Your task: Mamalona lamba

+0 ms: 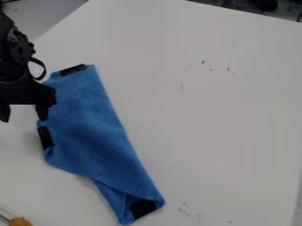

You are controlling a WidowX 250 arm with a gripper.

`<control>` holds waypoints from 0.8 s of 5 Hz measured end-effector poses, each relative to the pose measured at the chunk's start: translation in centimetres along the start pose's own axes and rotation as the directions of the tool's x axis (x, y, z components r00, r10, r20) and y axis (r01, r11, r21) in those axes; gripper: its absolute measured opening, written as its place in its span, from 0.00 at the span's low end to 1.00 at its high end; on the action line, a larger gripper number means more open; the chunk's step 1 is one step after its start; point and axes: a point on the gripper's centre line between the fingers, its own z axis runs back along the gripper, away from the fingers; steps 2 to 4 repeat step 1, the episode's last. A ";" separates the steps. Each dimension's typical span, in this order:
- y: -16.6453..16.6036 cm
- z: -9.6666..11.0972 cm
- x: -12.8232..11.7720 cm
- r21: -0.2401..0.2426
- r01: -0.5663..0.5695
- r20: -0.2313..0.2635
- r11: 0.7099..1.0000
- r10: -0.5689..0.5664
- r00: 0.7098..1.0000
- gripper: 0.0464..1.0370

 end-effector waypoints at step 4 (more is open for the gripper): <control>-0.6 0.2 0.7 -0.037 0.037 0.004 0.999 -0.036 0.999 0.97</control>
